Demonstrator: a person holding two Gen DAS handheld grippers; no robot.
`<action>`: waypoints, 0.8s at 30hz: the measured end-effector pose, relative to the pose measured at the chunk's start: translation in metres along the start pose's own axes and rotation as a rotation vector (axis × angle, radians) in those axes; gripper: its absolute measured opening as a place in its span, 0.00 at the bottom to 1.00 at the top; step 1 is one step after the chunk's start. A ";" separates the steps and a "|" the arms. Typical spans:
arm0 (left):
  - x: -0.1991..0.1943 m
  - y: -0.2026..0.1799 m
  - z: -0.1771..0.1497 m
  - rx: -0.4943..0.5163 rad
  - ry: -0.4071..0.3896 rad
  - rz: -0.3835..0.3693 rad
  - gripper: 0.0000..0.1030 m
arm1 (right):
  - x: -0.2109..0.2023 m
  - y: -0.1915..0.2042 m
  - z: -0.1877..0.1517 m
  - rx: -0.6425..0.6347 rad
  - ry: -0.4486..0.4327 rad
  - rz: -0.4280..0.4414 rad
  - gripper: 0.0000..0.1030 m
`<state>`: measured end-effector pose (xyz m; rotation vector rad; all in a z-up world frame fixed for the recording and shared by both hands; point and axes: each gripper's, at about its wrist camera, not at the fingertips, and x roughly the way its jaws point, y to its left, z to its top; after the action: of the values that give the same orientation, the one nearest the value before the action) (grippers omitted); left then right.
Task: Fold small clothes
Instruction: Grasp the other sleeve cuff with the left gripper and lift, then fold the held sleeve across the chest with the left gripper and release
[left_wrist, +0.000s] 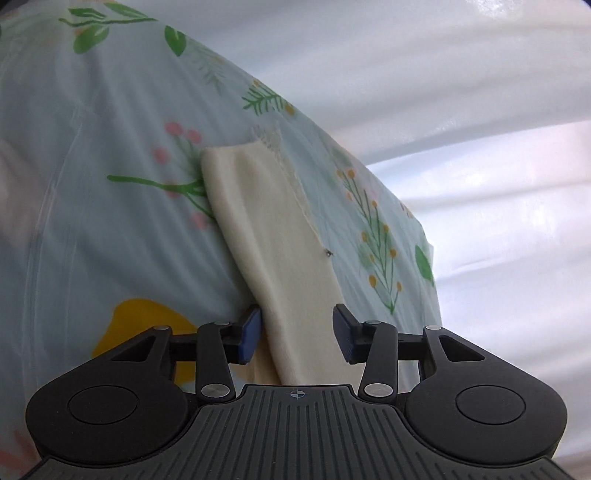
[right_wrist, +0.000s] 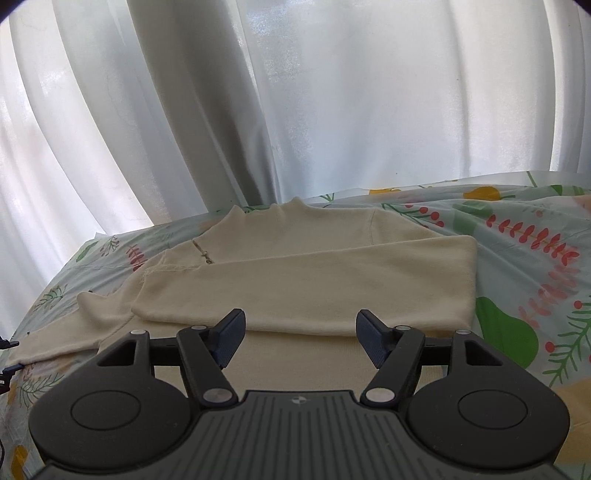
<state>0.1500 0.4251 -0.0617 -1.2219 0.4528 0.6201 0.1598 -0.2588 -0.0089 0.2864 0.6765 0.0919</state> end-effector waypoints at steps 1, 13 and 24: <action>0.001 0.000 0.002 -0.002 -0.015 0.006 0.42 | 0.001 0.002 0.000 -0.005 0.004 0.003 0.65; -0.011 -0.049 -0.014 0.271 -0.086 -0.029 0.07 | 0.010 0.005 -0.001 0.019 0.027 -0.003 0.52; -0.090 -0.196 -0.260 1.035 0.349 -0.695 0.55 | -0.004 0.000 -0.001 0.051 -0.003 -0.006 0.51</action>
<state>0.2131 0.1171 0.0616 -0.4046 0.4992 -0.4254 0.1558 -0.2592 -0.0073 0.3335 0.6775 0.0689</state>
